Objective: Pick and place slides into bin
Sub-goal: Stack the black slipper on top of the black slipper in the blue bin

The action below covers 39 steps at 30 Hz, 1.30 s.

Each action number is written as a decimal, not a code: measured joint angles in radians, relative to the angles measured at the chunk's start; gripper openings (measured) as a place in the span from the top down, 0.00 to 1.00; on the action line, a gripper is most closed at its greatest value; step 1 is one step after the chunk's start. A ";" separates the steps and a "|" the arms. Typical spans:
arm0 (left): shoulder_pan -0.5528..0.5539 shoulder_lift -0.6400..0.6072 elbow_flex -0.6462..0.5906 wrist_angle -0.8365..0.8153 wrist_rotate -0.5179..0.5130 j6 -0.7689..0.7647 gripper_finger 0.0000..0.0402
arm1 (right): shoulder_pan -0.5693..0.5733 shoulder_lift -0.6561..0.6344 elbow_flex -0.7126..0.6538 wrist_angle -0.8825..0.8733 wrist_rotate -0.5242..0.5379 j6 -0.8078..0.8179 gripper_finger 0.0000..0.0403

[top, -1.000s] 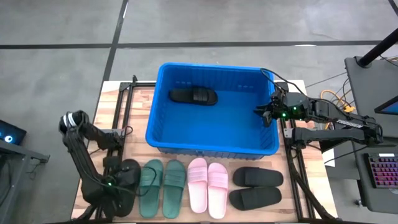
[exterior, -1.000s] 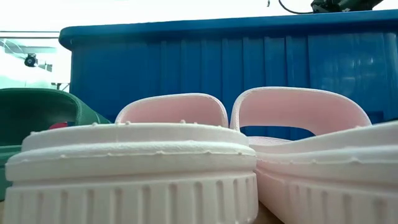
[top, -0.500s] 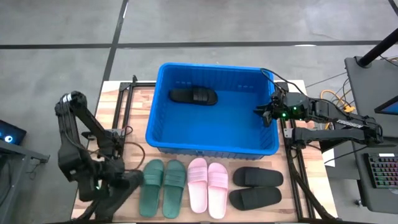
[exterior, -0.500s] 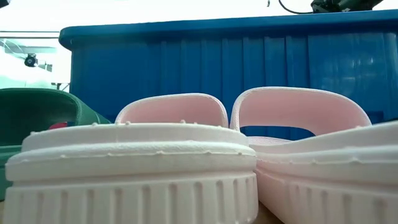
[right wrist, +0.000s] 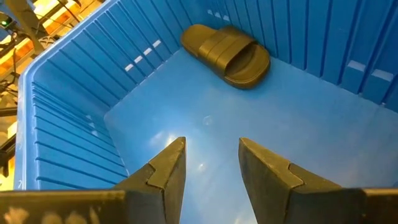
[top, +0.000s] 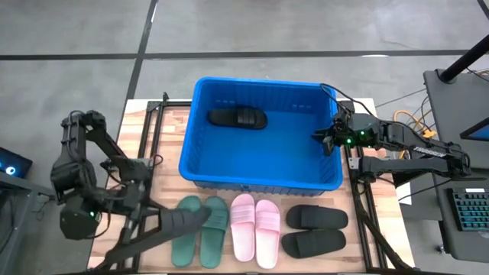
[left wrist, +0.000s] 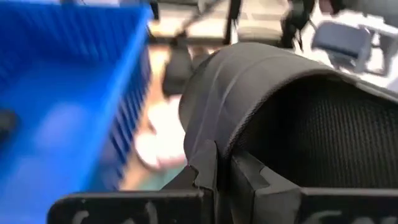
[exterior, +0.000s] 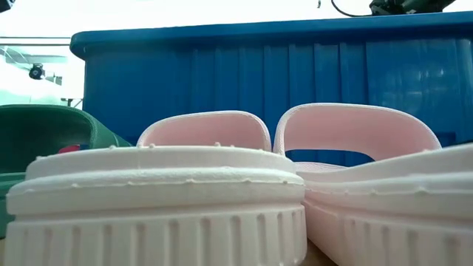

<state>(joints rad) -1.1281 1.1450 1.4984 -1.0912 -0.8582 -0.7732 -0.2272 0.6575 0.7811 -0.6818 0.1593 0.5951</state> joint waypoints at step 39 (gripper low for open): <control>1.047 -0.021 0.066 0.285 0.553 1.259 1.00 | 0.000 0.000 0.000 0.011 0.001 0.041 0.66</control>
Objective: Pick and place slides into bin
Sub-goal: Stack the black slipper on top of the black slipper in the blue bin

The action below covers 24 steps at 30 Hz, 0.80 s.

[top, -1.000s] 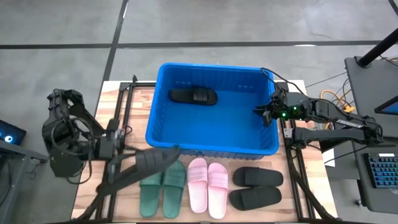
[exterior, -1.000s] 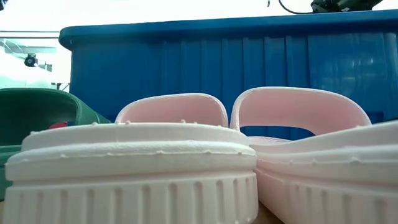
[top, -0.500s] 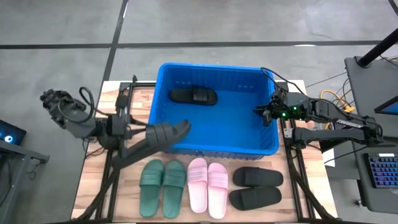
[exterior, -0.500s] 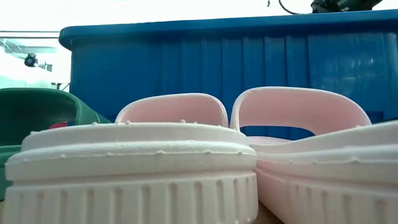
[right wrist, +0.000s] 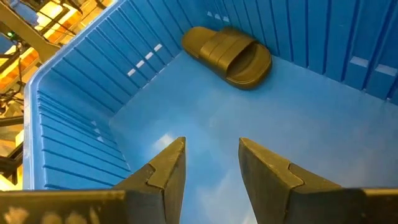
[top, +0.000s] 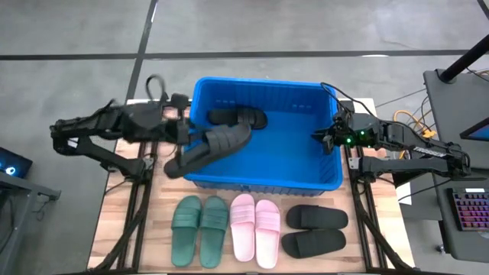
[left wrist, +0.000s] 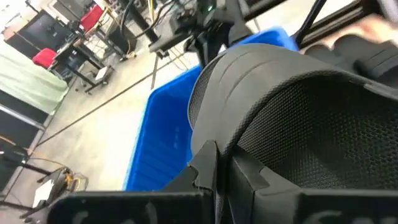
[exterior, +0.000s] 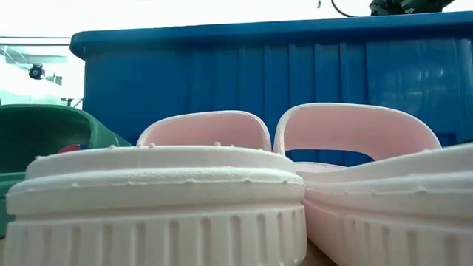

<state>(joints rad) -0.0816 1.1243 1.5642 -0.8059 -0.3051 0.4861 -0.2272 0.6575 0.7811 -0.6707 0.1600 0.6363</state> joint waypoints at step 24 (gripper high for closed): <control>0.488 0.486 0.032 0.325 0.531 0.260 1.00 | 0.000 -0.057 0.000 0.471 0.105 -0.167 0.66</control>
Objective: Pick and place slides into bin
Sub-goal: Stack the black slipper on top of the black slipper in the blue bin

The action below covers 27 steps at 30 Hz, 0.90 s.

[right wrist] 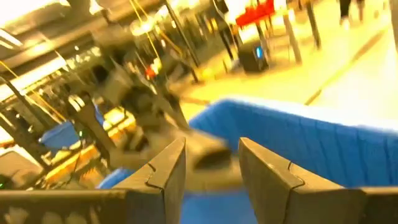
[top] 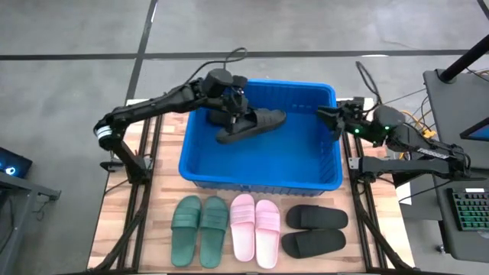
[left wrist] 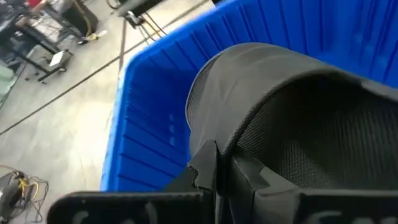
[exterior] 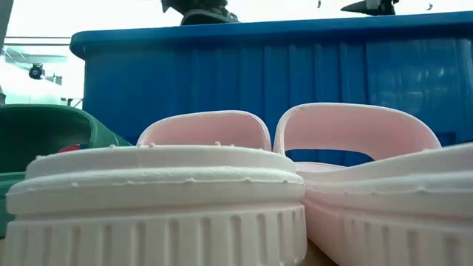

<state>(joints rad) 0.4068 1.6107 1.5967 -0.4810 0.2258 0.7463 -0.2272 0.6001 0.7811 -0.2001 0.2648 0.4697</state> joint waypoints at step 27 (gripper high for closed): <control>-0.011 0.335 0.055 0.319 0.045 0.352 1.00 | 0.000 -0.030 0.000 0.032 0.000 -0.126 0.66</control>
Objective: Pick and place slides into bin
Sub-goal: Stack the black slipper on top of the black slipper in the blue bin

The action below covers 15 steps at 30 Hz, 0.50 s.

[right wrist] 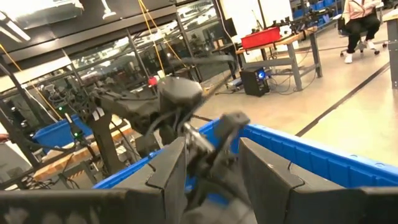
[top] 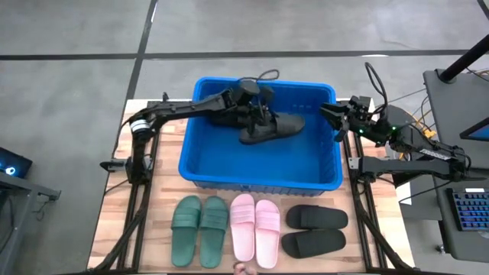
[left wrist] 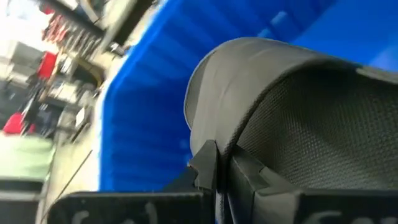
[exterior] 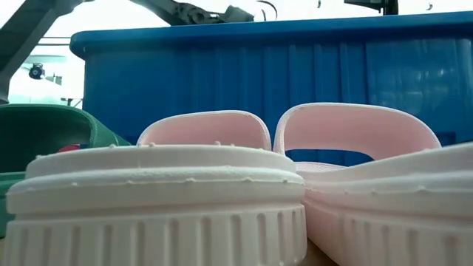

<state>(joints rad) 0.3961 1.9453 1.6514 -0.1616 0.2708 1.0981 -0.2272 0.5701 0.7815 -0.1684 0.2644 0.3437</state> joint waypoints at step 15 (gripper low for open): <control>-0.044 0.125 0.012 0.052 -0.023 0.197 1.00 | 0.000 0.000 0.000 0.001 0.000 0.004 0.66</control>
<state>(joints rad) 0.3519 2.0704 1.6638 -0.1091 0.2480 1.2948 -0.2272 0.5704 0.7815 -0.1677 0.2642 0.3473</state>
